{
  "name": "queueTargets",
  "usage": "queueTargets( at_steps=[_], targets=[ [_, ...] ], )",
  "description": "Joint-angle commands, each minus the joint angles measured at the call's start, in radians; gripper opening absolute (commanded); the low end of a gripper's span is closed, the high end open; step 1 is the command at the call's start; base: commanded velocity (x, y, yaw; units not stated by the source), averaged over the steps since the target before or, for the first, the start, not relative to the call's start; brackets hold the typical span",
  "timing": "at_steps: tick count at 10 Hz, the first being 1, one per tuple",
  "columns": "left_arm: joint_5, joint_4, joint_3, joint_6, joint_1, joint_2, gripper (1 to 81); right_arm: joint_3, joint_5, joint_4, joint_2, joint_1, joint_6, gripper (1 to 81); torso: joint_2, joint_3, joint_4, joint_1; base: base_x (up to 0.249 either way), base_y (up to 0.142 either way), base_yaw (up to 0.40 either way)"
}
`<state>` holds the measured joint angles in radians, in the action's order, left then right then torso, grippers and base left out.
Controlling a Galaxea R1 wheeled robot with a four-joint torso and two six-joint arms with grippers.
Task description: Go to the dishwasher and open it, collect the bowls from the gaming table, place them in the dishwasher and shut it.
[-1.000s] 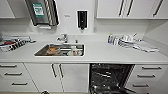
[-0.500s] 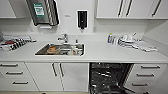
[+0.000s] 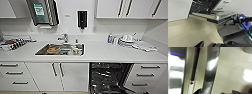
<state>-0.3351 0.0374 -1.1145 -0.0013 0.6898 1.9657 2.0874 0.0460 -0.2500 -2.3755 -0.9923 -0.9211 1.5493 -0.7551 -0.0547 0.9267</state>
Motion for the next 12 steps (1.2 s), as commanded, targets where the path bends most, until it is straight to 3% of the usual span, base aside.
queueTargets(
  at_steps=[1, 3, 5, 8, 9, 10, 12],
  targets=[
    [-0.027, 0.007, 0.004, 0.003, -0.097, -0.077, 81.1, -0.136, 0.267, 0.024, 0.100, -0.012, 0.206, 81.1, 0.000, 0.000, 0.000, 0.000, 0.000, 0.000, 0.000],
    [-0.025, 0.007, -0.018, 0.004, -0.072, -0.082, 81.1, -0.207, 0.242, 0.026, 0.157, -0.012, 0.255, 81.1, 0.000, 0.000, 0.000, 0.000, 0.000, 0.000, 0.000],
    [-0.025, 0.007, -0.064, 0.006, -0.029, -0.054, 81.1, -0.279, 0.242, 0.028, 0.192, -0.016, 0.373, 81.1, 0.000, 0.000, 0.000, 0.000, 0.000, 0.000, 0.000],
    [-0.007, 0.006, -0.194, 0.007, 0.121, 0.004, 81.1, -0.368, 0.241, 0.026, 0.192, -0.065, 0.722, 81.1, 0.000, 0.000, 0.000, 0.000, 0.000, 0.000, 0.000],
    [0.045, 0.002, -0.258, 0.009, 0.200, 0.035, 81.1, -0.377, 0.239, 0.028, 0.180, -0.097, 0.806, 81.1, 0.000, 0.000, 0.000, 0.000, 0.000, 0.000, 0.000],
    [0.135, -0.025, -0.324, 0.009, 0.286, 0.071, 81.1, -0.373, 0.209, 0.028, 0.164, -0.136, 0.858, 81.1, 0.000, 0.000, 0.000, 0.000, 0.000, 0.000, 0.000],
    [0.212, -0.037, -0.439, 0.007, 0.415, 0.161, 81.1, -0.359, 0.048, 0.028, 0.129, -0.231, 0.970, 81.1, 0.000, 0.000, 0.000, 0.000, 0.000, 0.000, 0.000]
  ],
)
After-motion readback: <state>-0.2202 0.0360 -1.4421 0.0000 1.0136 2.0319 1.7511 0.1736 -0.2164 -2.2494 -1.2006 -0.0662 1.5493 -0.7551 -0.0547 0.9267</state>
